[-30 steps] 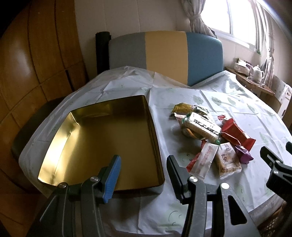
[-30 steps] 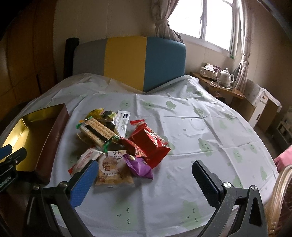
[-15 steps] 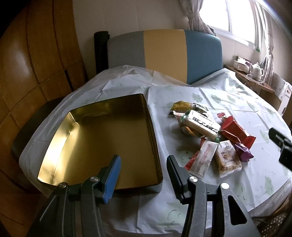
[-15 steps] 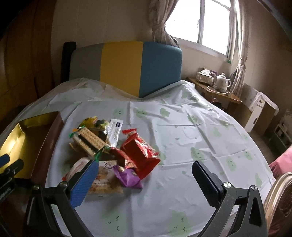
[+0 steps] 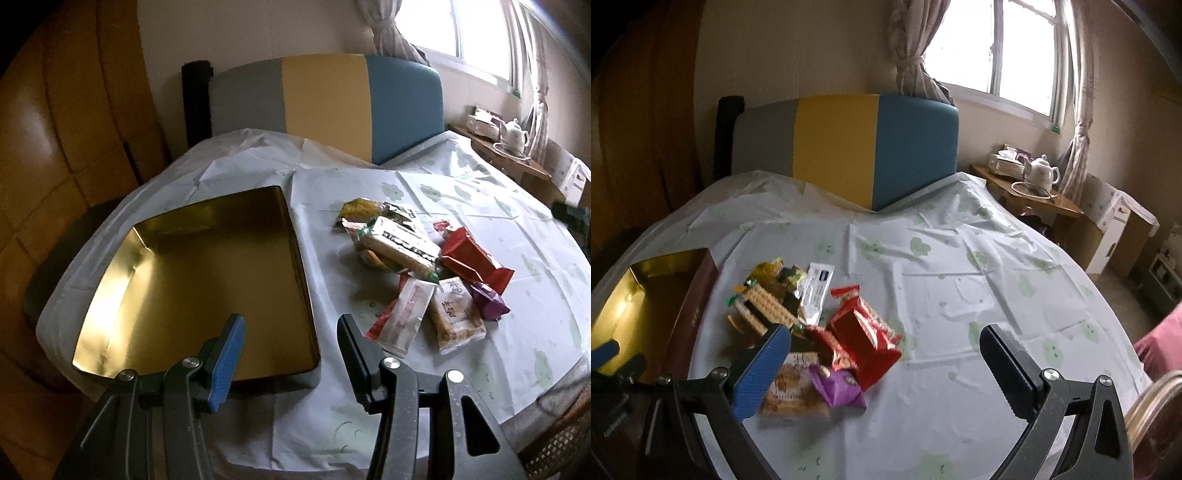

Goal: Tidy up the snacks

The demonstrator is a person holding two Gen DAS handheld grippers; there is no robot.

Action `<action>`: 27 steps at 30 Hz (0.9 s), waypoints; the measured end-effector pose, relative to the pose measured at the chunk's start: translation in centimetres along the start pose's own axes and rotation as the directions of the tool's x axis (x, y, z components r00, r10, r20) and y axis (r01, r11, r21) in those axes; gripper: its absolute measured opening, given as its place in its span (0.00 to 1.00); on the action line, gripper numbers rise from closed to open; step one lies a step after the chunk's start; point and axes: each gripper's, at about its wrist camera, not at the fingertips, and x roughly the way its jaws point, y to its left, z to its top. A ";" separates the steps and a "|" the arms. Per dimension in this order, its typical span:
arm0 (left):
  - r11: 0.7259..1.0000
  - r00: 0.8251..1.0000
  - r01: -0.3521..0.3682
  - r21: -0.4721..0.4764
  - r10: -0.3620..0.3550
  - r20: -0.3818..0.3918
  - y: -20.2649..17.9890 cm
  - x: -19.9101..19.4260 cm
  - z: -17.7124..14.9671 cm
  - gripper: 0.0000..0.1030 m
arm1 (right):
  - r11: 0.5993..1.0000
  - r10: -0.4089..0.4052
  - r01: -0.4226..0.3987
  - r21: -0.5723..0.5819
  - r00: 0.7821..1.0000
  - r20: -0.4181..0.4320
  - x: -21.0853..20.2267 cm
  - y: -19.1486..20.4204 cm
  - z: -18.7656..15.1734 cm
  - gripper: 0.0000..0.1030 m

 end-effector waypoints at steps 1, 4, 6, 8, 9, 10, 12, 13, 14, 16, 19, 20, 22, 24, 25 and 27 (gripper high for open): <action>1.000 1.000 0.005 -0.001 -0.005 -0.006 0.0 0.1 0.0 0.51 | 1.000 0.007 -0.007 0.003 1.000 -0.003 0.2 -0.4 0.5 1.00; 1.000 1.000 0.012 -0.003 -0.012 -0.020 0.0 0.4 -0.1 0.51 | 1.000 0.022 -0.022 0.020 1.000 -0.007 0.8 -1.9 2.5 1.00; 1.000 0.999 0.024 -0.003 -0.024 -0.025 -0.1 0.5 -0.2 0.51 | 0.999 0.023 -0.023 0.038 1.000 -0.007 1.6 -3.3 3.7 1.00; 0.998 0.998 0.060 -0.001 -0.060 -0.032 -0.1 0.6 -0.2 0.51 | 0.999 0.003 -0.002 0.053 1.000 -0.007 2.9 -4.9 4.7 1.00; 0.996 0.995 0.094 -0.001 -0.094 -0.033 -0.2 0.5 -0.3 0.51 | 0.998 -0.013 0.014 0.066 1.000 -0.019 4.0 -5.9 5.0 1.00; 0.989 0.989 0.145 -0.001 -0.145 -0.037 -0.3 0.5 -0.2 0.52 | 0.997 -0.023 0.026 0.076 0.999 -0.032 5.1 -6.6 5.1 1.00; 0.967 0.966 0.256 -0.002 -0.256 -0.042 -0.4 0.3 0.0 0.60 | 0.994 -0.047 0.053 0.095 0.997 -0.068 7.5 -8.2 4.9 1.00; 0.960 0.959 0.281 -0.006 -0.281 -0.044 -0.5 0.3 0.1 0.62 | 0.991 -0.050 0.061 0.117 0.994 -0.093 8.7 -9.1 4.4 1.00; 0.955 0.953 0.295 -0.010 -0.295 -0.063 -0.7 0.4 0.3 0.62 | 0.986 -0.040 0.060 0.157 0.991 -0.127 9.7 -10.1 3.8 1.00; 0.958 0.953 0.288 -0.003 -0.287 -0.097 -1.3 0.8 0.7 0.62 | 0.960 0.038 0.031 0.280 0.970 -0.239 11.7 -12.0 2.9 1.00; 0.957 0.953 0.285 0.058 -0.276 -0.127 -2.6 1.6 1.2 0.62 | 0.923 0.097 0.006 0.386 0.964 -0.247 12.2 -13.7 2.5 1.00; 0.951 0.946 0.302 0.072 -0.290 -0.146 -2.8 1.8 1.3 0.62 | 0.921 0.096 0.010 0.389 0.963 -0.252 12.2 -13.9 2.5 1.00; 0.931 0.922 0.355 0.085 -0.333 -0.198 -3.0 2.6 2.0 0.62 | 0.919 0.105 0.005 0.395 0.961 -0.256 12.0 -13.9 2.4 1.00; 0.927 0.918 0.354 0.126 -0.318 -0.238 -3.4 3.3 2.6 0.60 | 0.927 0.110 -0.006 0.376 0.960 -0.256 11.9 -13.4 2.5 1.00; 0.924 0.917 0.350 0.156 -0.304 -0.259 -4.0 3.9 2.9 0.55 | 0.932 0.106 -0.006 0.363 0.961 -0.256 12.0 -13.2 2.5 1.00; 0.910 0.912 0.357 0.210 -0.291 -0.288 -5.1 4.9 3.3 0.51 | 0.943 0.101 -0.011 0.333 0.962 -0.254 11.8 -12.8 2.6 1.00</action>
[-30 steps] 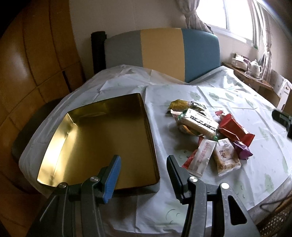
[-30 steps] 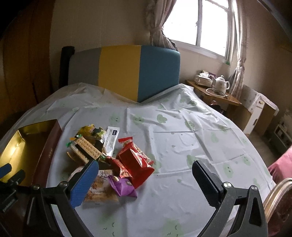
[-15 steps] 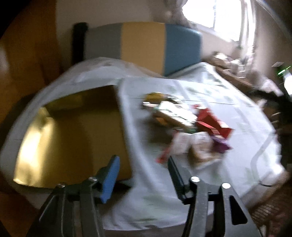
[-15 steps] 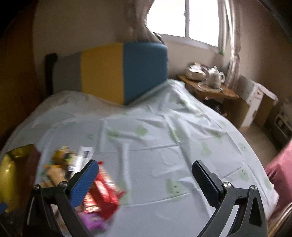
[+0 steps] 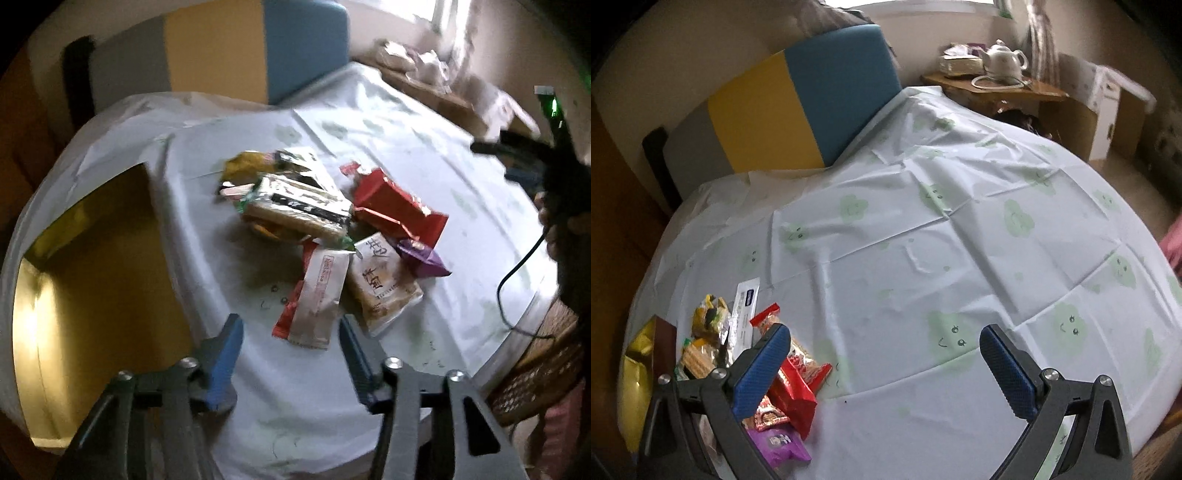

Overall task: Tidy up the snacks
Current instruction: 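Grasp the white-and-red wafer packet with the left gripper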

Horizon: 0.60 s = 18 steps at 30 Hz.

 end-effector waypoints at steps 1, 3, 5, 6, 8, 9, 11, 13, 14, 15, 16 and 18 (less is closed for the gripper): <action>1.000 1.000 -0.002 0.030 0.002 -0.011 -0.4 0.6 0.4 0.49 | 1.000 0.000 0.000 -0.016 1.000 0.002 0.1 0.2 0.0 1.00; 0.997 0.999 0.005 0.083 -0.002 -0.040 -1.1 1.8 1.0 0.44 | 0.999 -0.005 0.005 -0.043 1.000 0.003 0.1 0.7 0.0 1.00; 0.990 0.999 0.009 0.143 -0.003 -0.047 -2.0 2.8 1.3 0.44 | 0.998 -0.001 0.001 -0.056 1.000 0.004 0.1 0.8 0.0 1.00; 0.987 0.999 0.004 0.159 0.004 -0.049 -2.2 3.2 1.4 0.44 | 0.998 0.004 -0.004 -0.058 1.000 0.003 0.1 0.9 0.0 1.00; 0.985 0.997 0.025 0.170 -0.012 -0.078 -2.2 4.2 1.7 0.44 | 0.998 0.013 -0.013 -0.059 1.000 -0.003 0.2 1.0 0.0 1.00; 0.986 0.996 0.043 0.161 -0.030 -0.084 -2.0 4.6 1.9 0.44 | 0.998 0.019 -0.019 -0.059 1.000 -0.003 0.1 1.0 0.0 1.00; 0.986 0.993 0.076 0.150 -0.060 -0.103 -1.7 5.5 2.0 0.44 | 0.998 0.025 -0.025 -0.064 1.000 -0.002 0.1 1.2 0.0 1.00; 0.987 0.991 0.080 0.137 -0.064 -0.117 -1.4 6.6 2.1 0.44 | 0.997 0.028 -0.028 -0.070 1.000 -0.004 0.1 1.4 0.0 1.00; 0.987 0.989 0.091 0.132 -0.074 -0.127 -1.3 7.2 2.1 0.44 | 0.997 0.032 -0.032 -0.074 0.999 -0.007 0.2 1.5 0.0 1.00; 0.988 0.989 0.086 0.132 -0.069 -0.129 -1.3 7.5 2.0 0.42 | 0.996 0.034 -0.035 -0.078 0.999 -0.008 0.2 1.5 0.0 1.00; 0.987 0.992 0.070 0.143 -0.054 -0.110 -1.5 7.4 1.8 0.36 | 0.996 0.036 -0.037 -0.083 0.999 -0.011 0.3 1.6 0.0 1.00; 0.986 0.993 0.088 0.141 -0.075 -0.091 -1.7 6.9 1.6 0.31 | 0.994 0.041 -0.043 -0.096 0.999 -0.019 0.4 1.9 -0.1 1.00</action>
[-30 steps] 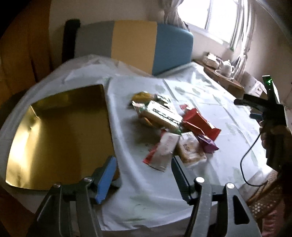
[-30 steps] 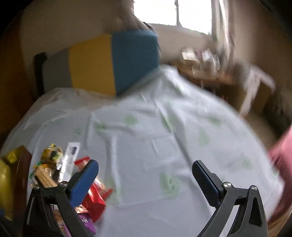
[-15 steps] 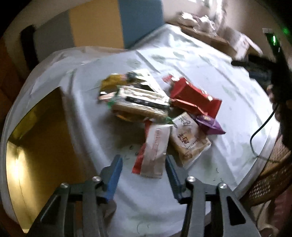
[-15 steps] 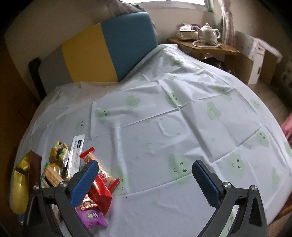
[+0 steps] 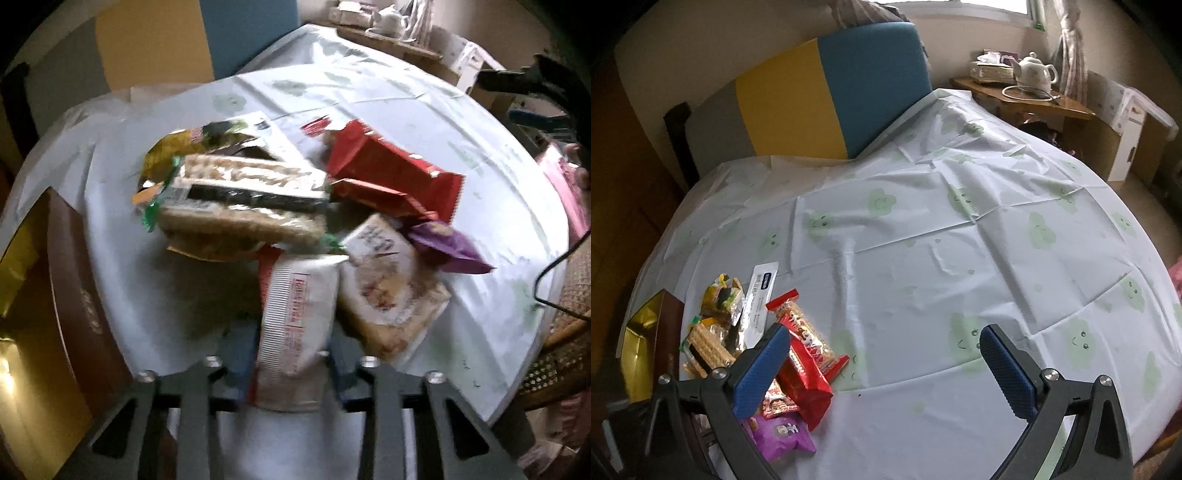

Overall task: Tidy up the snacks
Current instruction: 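Grasp the white-and-red wafer packet with the left gripper, then carry the wafer packet into the gold tray and release with left gripper while right gripper grasps purple packet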

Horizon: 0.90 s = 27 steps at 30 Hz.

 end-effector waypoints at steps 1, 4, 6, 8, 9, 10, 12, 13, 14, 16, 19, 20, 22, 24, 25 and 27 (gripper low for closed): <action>1.000 1.000 0.006 -0.013 -0.005 0.026 -0.2 -0.7 -0.3 0.31 | 1.000 0.004 -0.004 -0.006 1.000 -0.006 0.1 0.1 0.0 1.00; 1.000 0.994 -0.023 0.004 0.023 0.108 -1.5 -3.1 -1.8 0.31 | 0.999 0.020 -0.021 -0.029 1.000 -0.023 0.3 0.6 -0.3 1.00; 1.000 0.990 -0.021 0.005 0.020 0.141 -2.2 -4.4 -3.3 0.31 | 0.996 0.059 -0.061 -0.060 0.998 -0.038 0.4 1.3 -0.5 0.94; 1.000 0.987 -0.014 0.015 0.011 0.163 -3.2 -5.4 -5.2 0.31 | 0.990 0.110 -0.116 -0.084 0.991 -0.071 0.6 1.9 -0.7 0.77; 1.000 0.986 -0.016 0.018 0.012 0.167 -3.5 -5.6 -5.8 0.31 | 0.980 0.167 -0.178 -0.086 0.979 -0.115 1.0 2.3 -1.0 0.66; 1.000 0.986 -0.023 0.022 0.019 0.164 -3.9 -5.7 -6.6 0.31 | 0.971 0.209 -0.224 -0.088 0.966 -0.153 1.3 2.6 -1.3 0.62; 1.000 0.989 -0.015 0.012 0.013 0.149 -4.1 -5.3 -7.5 0.31 | 0.943 0.284 -0.317 -0.102 0.926 -0.250 2.1 3.7 -2.1 0.62; 1.000 0.991 -0.007 0.005 0.007 0.137 -4.2 -5.0 -8.1 0.31 | 0.925 0.314 -0.361 -0.120 0.903 -0.294 2.4 4.5 -2.6 0.62; 1.000 0.992 -0.011 -0.002 0.011 0.122 -4.2 -4.6 -8.5 0.31 | 0.907 0.340 -0.399 -0.133 0.882 -0.328 2.5 5.3 -3.1 0.62; 1.000 0.994 -0.007 -0.026 0.010 0.113 -3.8 -4.3 -8.8 0.31 | 0.867 0.376 -0.467 -0.171 0.840 -0.390 2.7 6.8 -4.2 0.62; 0.999 0.991 -0.003 -0.040 0.008 0.133 -3.6 -4.3 -8.9 0.32 | 0.859 0.333 -0.461 -0.220 0.832 -0.443 3.6 8.2 -5.8 0.62; 0.999 0.991 -0.003 -0.043 0.009 0.135 -3.6 -4.2 -9.1 0.32 | 0.865 0.298 -0.440 -0.239 0.836 -0.460 4.1 8.5 -6.3 0.62; 0.999 0.990 -0.010 -0.046 0.016 0.141 -3.7 -4.6 -9.7 0.32 | 0.872 0.254 -0.415 -0.259 0.836 -0.486 4.9 8.7 -6.9 0.62; 0.999 0.990 -0.014 -0.043 0.020 0.142 -3.8 -4.6 -9.7 0.32 | 0.876 0.218 -0.396 -0.277 0.835 -0.505 5.7 8.7 -7.2 0.62; 0.999 0.989 -0.006 -0.046 0.013 0.145 -3.6 -4.7 -9.8 0.32 | 0.878 0.198 -0.382 -0.289 0.839 -0.507 6.0 8.8 -7.3 0.60; 0.999 0.989 0.009 -0.051 -0.001 0.146 -3.4 -4.6 -9.4 0.31 | 0.878 0.184 -0.375 -0.298 0.839 -0.512 6.4 8.9 -7.7 0.49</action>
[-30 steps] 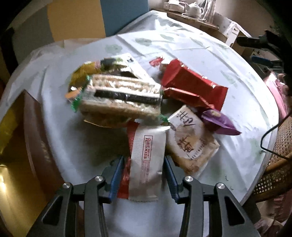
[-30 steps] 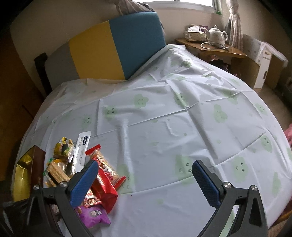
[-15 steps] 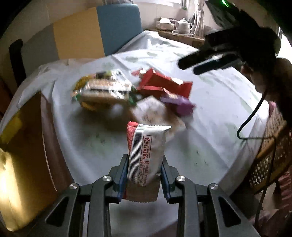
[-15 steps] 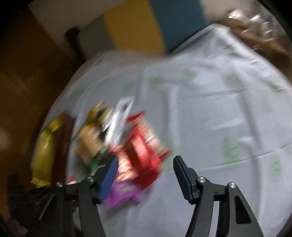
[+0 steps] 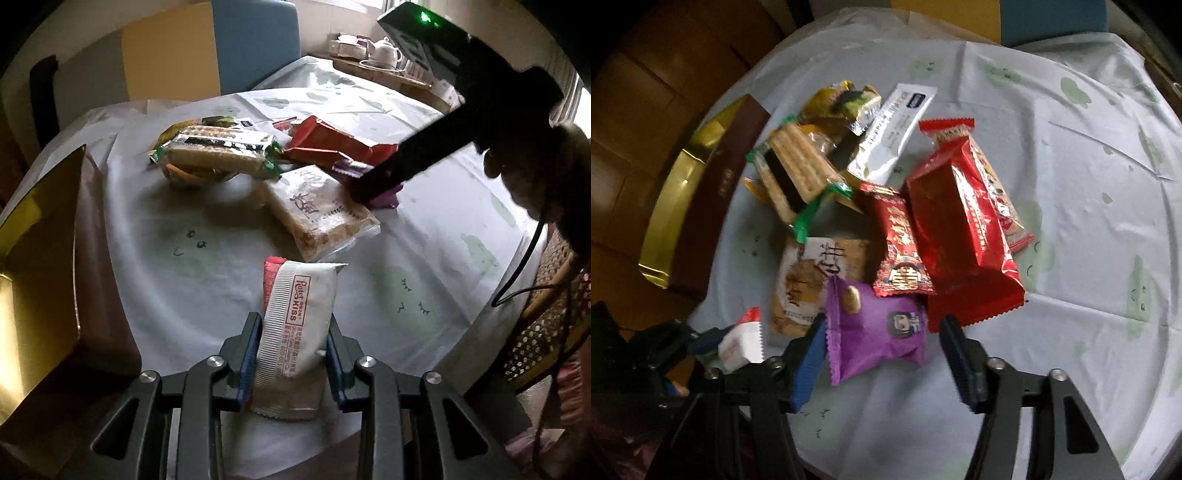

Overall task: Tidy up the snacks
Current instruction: 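Carry the wafer packet into the gold tray and release with left gripper while right gripper grasps purple packet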

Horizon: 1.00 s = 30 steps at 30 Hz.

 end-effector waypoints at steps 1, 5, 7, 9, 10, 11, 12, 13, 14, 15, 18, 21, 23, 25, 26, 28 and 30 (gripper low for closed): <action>1.000 1.000 0.011 -0.008 -0.011 0.017 0.2 -0.6 0.1 0.31 | 1.000 0.002 -0.002 -0.010 1.000 -0.004 0.3 0.2 -0.1 0.48; 0.997 0.988 0.074 -0.039 -0.067 0.140 1.5 -5.3 0.7 0.31 | 0.997 -0.036 0.036 -0.067 0.999 0.005 0.7 1.0 0.1 0.45; 0.991 0.976 0.082 -0.109 -0.058 0.208 3.7 -8.1 1.4 0.31 | 0.997 -0.041 0.041 -0.072 0.999 0.006 0.8 1.1 0.1 0.45; 0.975 0.972 0.060 -0.213 -0.008 0.237 6.9 -9.5 2.4 0.32 | 0.996 -0.047 0.047 -0.076 0.999 0.007 0.9 1.0 0.1 0.45; 0.965 0.972 0.041 -0.258 0.021 0.233 8.5 -9.9 2.7 0.32 | 0.996 -0.048 0.049 -0.076 0.999 0.007 1.0 1.2 0.2 0.46; 0.949 0.974 0.013 -0.314 0.059 0.217 10.6 -10.0 3.2 0.32 | 0.996 -0.049 0.050 -0.073 0.999 0.009 1.0 1.1 0.3 0.47; 0.937 0.975 -0.011 -0.350 0.088 0.205 11.9 -9.9 3.6 0.32 | 0.996 -0.054 0.054 -0.069 0.999 0.010 1.1 1.1 0.4 0.49; 0.912 0.976 -0.054 -0.406 0.135 0.173 14.1 -9.6 4.2 0.32 | 0.996 -0.058 0.059 -0.068 0.998 0.012 1.1 1.1 0.5 0.49; 0.902 0.979 -0.068 -0.427 0.142 0.143 15.5 -9.1 4.8 0.32 | 0.995 -0.064 0.065 -0.070 0.998 0.015 1.2 1.1 0.5 0.49; 0.887 0.981 -0.078 -0.455 0.149 0.124 16.8 -8.6 5.2 0.32 | 0.995 -0.073 0.074 -0.074 0.997 0.019 1.3 1.3 0.5 0.49; 0.871 0.985 -0.086 -0.484 0.146 0.088 19.5 -7.2 6.5 0.32 | 0.991 -0.093 0.096 -0.094 0.995 0.027 1.2 1.4 0.4 0.49; 0.857 0.985 -0.101 -0.505 0.159 0.073 20.7 -5.4 8.0 0.32 | 0.984 -0.123 0.127 -0.122 0.991 0.043 0.9 1.6 0.4 0.49; 0.843 0.985 -0.105 -0.527 0.161 0.062 21.7 -4.3 9.0 0.38 | 0.979 -0.141 0.148 -0.139 0.989 0.052 0.9 1.9 0.4 0.47; 0.832 0.979 -0.134 -0.538 0.195 0.058 21.9 -3.9 9.5 0.41 | 0.975 -0.153 0.160 -0.156 0.987 0.055 0.9 2.2 0.3 0.47; 0.834 0.980 -0.131 -0.536 0.192 0.059 21.9 -3.8 9.6 0.42 | 0.972 -0.159 0.167 -0.167 0.986 0.057 1.0 2.3 0.3 0.47; 0.830 0.979 -0.140 -0.541 0.199 0.052 21.4 -3.9 9.5 0.43 | 0.969 -0.168 0.175 -0.175 0.984 0.057 1.0 2.6 0.3 0.47; 0.837 0.981 -0.122 -0.533 0.185 0.067 21.0 -4.5 9.2 0.43 | 0.968 -0.175 0.182 -0.175 0.983 0.056 1.1 2.6 0.3 0.47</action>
